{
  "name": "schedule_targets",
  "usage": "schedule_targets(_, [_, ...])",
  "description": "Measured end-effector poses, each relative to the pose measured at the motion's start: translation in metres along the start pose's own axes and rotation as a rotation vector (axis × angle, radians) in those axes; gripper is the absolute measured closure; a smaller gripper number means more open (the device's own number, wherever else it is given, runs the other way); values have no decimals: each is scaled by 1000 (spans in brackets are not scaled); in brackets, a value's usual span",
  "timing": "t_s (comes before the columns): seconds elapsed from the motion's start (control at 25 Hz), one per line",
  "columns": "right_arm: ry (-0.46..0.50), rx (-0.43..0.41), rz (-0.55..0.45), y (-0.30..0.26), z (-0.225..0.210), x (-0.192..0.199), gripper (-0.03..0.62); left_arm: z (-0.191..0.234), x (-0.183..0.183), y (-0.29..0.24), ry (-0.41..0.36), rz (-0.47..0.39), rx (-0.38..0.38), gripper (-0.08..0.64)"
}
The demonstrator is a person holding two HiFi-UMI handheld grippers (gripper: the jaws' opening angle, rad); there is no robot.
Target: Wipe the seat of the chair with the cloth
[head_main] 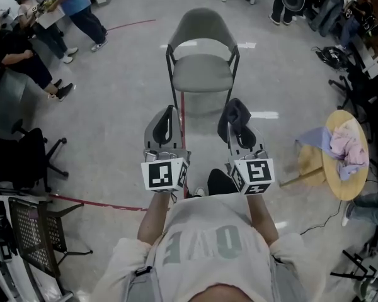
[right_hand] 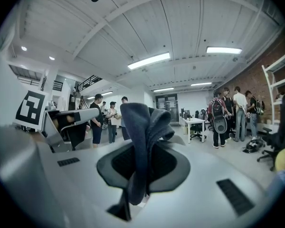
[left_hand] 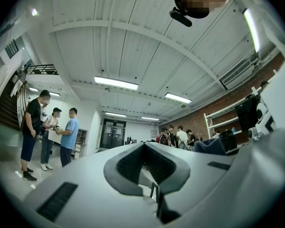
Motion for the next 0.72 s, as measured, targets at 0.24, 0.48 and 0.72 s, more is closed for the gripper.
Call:
schedule_targets(0.24, [-34, 20, 13, -39, -24, 1, 543, 4, 18, -41, 10, 16, 25, 545])
schedule_targets(0.48, [-24, 9, -15, -113, -52, -1, 543, 18, 47, -108, -36, 11, 49, 545])
schedule_targets(0.72, [0, -30, 5, -237, -113, -10, 543, 38, 84, -222, -69, -7, -6, 545])
Point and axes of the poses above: the fingertips, and each gripper's own axes: y backward along the fingers, z to its left, x out of its underside, the point moved 10 cm from there along y, backward along the fingers, and after that the axes turned 10 degrees about -y, right-handed, at the moved point
